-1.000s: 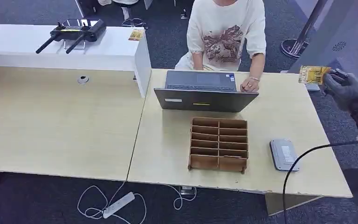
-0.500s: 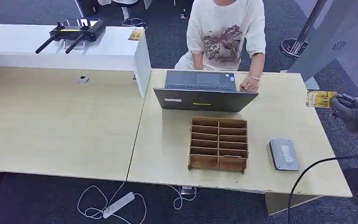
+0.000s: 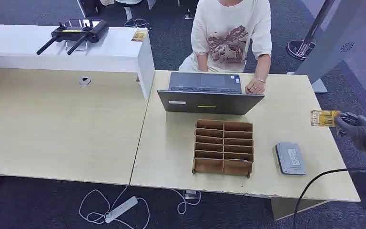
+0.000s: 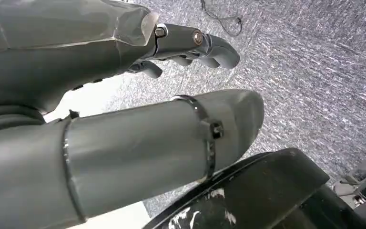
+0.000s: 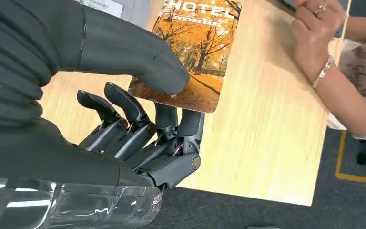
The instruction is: Pass the card to the sensor for recognition and then transmit it.
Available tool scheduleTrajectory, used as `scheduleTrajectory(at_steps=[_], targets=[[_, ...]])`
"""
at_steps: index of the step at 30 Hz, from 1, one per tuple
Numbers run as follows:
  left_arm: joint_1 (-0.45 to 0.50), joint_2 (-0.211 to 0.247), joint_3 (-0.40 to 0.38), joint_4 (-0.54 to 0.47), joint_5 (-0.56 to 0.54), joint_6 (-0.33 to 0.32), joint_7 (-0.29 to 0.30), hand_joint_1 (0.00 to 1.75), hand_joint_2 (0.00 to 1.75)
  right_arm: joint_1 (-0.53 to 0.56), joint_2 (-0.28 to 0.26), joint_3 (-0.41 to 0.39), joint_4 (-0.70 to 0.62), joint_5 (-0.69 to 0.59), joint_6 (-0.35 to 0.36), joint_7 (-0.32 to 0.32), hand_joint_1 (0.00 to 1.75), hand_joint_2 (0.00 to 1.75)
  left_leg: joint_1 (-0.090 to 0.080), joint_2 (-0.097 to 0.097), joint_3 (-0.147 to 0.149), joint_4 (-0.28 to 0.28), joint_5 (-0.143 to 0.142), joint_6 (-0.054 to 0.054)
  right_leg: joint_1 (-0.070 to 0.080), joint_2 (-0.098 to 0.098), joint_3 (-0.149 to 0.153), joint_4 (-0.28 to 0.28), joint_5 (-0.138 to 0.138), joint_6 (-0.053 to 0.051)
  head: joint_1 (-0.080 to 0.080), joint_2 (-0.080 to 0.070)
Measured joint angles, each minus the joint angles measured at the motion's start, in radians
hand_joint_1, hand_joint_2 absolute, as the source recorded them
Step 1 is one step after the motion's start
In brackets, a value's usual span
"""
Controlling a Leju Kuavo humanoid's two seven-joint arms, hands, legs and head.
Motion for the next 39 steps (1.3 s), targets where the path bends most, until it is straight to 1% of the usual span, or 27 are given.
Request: scheduleTrajectory(at_steps=[4,7,16,24,39], targets=[[0.0,0.0,0.0,0.0,0.0,-0.001,0.003,0.0,0.0,0.006,0.0,0.019,0.001,0.014,-0.01,-0.003,1.75,1.75,0.0,0.0,0.0,0.0,0.0,0.0,0.0,0.0,0.0,0.0,0.0,0.0,0.0,0.0],[0.0,0.0,0.0,0.0,0.001,-0.001,0.003,0.0,0.0,0.019,0.0,0.033,0.002,0.026,-0.019,-0.018,1.75,1.75,0.0,0.0,0.0,0.0,0.0,0.0,0.0,0.0,0.0,0.0,0.0,0.0,0.0,0.0],[-0.001,0.0,0.0,0.0,-0.002,-0.004,0.006,0.0,0.0,0.058,-0.004,0.074,0.004,0.043,-0.013,-0.026,1.75,1.75,0.0,0.0,0.0,0.0,0.0,0.0,0.0,0.0,0.0,0.0,0.0,0.0,0.0,0.0],[-0.001,0.0,0.0,0.0,-0.008,-0.007,0.006,0.0,0.0,0.091,-0.015,0.094,0.004,0.047,-0.004,-0.039,1.75,1.75,0.0,0.0,0.0,0.0,0.0,0.0,0.0,0.0,0.0,0.0,0.0,0.0,0.0,0.0],[-0.004,0.0,0.0,0.0,-0.02,-0.013,0.013,0.0,0.0,0.13,-0.024,0.131,0.004,0.082,-0.016,-0.04,1.75,1.75,0.0,0.0,0.0,0.0,0.0,0.0,0.0,0.0,0.0,0.0,0.0,0.0,0.0,0.0]])
